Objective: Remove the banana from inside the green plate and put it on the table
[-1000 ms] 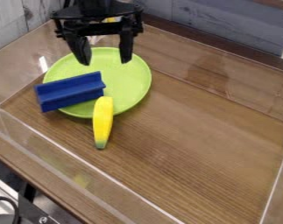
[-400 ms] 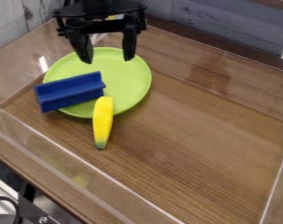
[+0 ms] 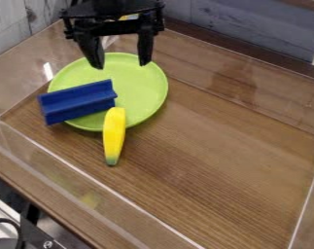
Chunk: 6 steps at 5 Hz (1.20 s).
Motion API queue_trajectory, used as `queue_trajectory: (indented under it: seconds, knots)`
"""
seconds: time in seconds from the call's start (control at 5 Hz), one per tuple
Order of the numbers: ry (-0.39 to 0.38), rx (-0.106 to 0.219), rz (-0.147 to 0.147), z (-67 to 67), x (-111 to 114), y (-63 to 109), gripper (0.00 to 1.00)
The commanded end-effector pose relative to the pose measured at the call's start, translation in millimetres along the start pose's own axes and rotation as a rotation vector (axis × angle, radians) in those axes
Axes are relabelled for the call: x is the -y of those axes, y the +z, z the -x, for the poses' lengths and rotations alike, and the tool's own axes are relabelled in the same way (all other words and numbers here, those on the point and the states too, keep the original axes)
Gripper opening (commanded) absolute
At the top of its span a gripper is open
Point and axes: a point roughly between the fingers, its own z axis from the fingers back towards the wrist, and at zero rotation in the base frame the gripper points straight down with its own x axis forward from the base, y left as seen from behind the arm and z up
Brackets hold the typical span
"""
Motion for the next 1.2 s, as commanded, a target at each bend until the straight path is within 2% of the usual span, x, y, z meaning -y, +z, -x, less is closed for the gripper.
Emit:
queue_trajectory:
  seconds: [0.0,1.0]
  knots:
    - [0.003,0.048,0.012,-0.8,2.7,11.0,1.0]
    - [0.111,0.062,-0.003,2.8,1.0,7.9,1.0]
